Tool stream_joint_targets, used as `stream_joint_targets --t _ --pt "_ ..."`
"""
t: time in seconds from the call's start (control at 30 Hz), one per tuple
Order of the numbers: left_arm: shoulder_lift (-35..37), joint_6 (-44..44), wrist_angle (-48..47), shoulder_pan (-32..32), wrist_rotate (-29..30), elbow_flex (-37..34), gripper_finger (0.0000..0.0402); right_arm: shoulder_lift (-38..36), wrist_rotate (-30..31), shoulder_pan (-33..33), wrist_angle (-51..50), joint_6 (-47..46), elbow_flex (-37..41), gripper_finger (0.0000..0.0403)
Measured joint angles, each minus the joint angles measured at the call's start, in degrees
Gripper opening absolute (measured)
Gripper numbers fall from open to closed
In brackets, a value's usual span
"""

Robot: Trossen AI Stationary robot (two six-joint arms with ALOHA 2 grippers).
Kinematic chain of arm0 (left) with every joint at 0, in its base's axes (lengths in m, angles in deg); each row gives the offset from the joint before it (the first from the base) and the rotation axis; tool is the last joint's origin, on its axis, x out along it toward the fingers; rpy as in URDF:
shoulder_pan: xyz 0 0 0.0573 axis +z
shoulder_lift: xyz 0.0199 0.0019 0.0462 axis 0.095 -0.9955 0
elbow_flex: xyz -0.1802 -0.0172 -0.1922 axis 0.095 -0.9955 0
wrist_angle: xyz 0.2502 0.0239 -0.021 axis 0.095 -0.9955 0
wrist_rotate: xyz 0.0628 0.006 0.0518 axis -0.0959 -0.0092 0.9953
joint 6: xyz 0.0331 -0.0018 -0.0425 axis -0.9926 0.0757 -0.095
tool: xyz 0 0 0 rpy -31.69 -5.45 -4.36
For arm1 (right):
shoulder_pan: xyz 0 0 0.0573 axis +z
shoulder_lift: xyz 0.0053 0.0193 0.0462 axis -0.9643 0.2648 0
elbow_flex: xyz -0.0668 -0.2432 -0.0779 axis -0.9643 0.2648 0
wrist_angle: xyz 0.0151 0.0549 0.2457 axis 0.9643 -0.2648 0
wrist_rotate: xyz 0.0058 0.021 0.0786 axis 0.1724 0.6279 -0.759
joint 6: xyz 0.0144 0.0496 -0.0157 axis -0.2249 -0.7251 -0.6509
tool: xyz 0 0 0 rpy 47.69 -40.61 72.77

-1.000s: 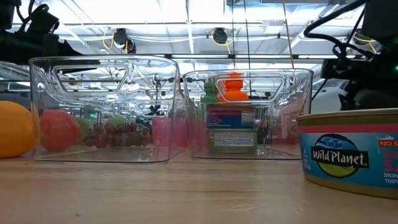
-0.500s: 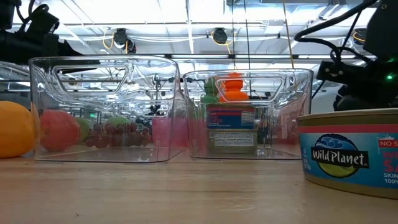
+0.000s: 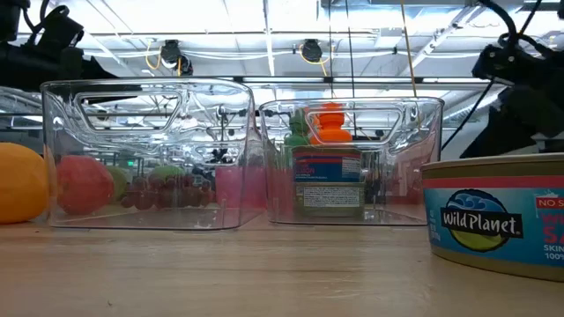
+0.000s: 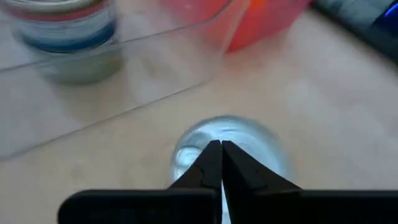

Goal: Pick & Place Food Item
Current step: Put the green tuna can into the right transparent bin

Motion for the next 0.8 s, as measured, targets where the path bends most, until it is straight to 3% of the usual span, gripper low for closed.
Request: stream_joint_targets --t 0.13,0.3,0.37,0.47,0.57,0.7,0.8 --pt "0.0 0.0 0.0 0.0 0.0 0.0 0.0273 -3.1 3.1 1.3 3.7 3.4 -0.2 0.0004" --pt "0.0 0.0 0.0 0.0 0.0 0.0 0.0273 -4.1 0.0 1.1 3.4 7.3 -0.2 0.0003" --pt "0.0 0.0 0.0 0.0 0.0 0.0 0.0273 -4.1 1.8 1.1 1.0 5.5 -0.2 0.0003" --pt "0.0 0.0 0.0 0.0 0.0 0.0 0.0273 -4.1 5.7 -0.4 -6.6 -4.6 0.5 0.0001" --pt "0.0 0.0 0.0 0.0 0.0 0.0 0.0273 -4.1 2.6 -3.0 -14.2 -16.9 3.3 0.0013" --pt "0.0 0.0 0.0 0.0 0.0 0.0 0.0273 -4.1 -3.7 -5.1 -12.7 -29.9 10.9 0.0067" --pt "0.0 0.0 0.0 0.0 0.0 0.0 0.0273 -4.1 -6.5 -5.4 -8.8 -33.6 15.1 0.0121"
